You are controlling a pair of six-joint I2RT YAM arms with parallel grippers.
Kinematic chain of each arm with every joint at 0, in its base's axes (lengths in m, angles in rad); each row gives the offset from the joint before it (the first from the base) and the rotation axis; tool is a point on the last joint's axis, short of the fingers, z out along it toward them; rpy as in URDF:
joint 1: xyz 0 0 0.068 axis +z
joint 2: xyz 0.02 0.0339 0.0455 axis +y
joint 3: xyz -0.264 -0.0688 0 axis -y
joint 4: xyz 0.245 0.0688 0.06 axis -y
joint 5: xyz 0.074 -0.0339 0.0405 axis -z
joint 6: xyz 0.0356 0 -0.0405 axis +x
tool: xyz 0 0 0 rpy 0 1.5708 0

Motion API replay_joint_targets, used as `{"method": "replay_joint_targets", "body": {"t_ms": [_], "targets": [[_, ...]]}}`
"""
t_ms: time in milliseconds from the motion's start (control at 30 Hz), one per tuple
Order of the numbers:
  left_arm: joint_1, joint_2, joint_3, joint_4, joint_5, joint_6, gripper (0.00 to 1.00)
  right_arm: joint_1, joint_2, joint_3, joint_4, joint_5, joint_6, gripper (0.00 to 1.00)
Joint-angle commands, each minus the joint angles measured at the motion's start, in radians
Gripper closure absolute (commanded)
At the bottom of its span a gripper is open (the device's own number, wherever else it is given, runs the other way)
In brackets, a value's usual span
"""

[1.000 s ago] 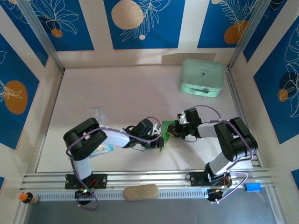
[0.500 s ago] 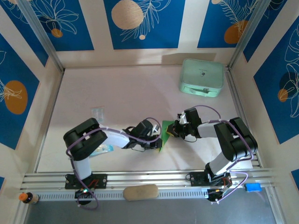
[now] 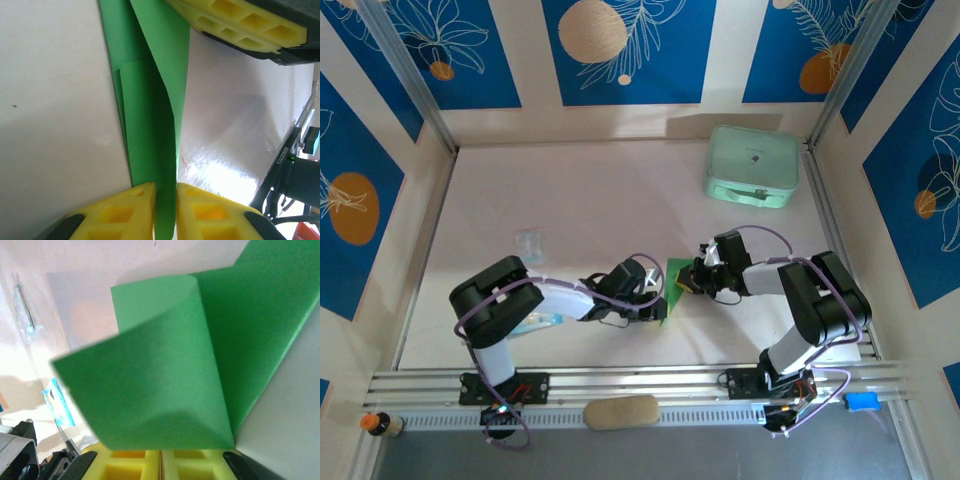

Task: Fold a paper plane with a square sheet of paper (pick it up from the middle)
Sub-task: Fold the wing for the fifth time at the center of the table.

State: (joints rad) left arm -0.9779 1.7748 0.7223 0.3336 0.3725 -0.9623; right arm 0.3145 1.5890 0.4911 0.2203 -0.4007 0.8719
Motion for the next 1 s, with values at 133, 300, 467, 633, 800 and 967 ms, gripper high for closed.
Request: {"method": "replay_joint_targets", "body": {"t_ms": [133,300,467,633,800,967], "targets": [[-0.019,0.04,-0.041,-0.214,-0.001,0.017,0.9,0.001,0.041,-0.017,-0.065,0.059,0.008,0.92],[-0.019,0.038,-0.046,-0.203,0.011,0.014,0.9,0.002,0.043,-0.018,-0.065,0.06,0.008,0.92],[-0.021,0.021,-0.066,-0.205,0.005,0.011,0.84,0.002,0.041,-0.019,-0.066,0.059,0.008,0.92],[-0.022,0.007,-0.087,-0.202,0.0,0.004,0.84,0.002,0.042,-0.016,-0.07,0.063,0.004,0.92],[-0.025,0.006,-0.096,-0.188,0.008,0.001,0.88,0.001,0.045,-0.015,-0.071,0.063,0.004,0.92],[-0.027,0.014,-0.096,-0.173,0.02,-0.003,0.93,0.0,0.045,-0.014,-0.07,0.063,0.003,0.92]]}}
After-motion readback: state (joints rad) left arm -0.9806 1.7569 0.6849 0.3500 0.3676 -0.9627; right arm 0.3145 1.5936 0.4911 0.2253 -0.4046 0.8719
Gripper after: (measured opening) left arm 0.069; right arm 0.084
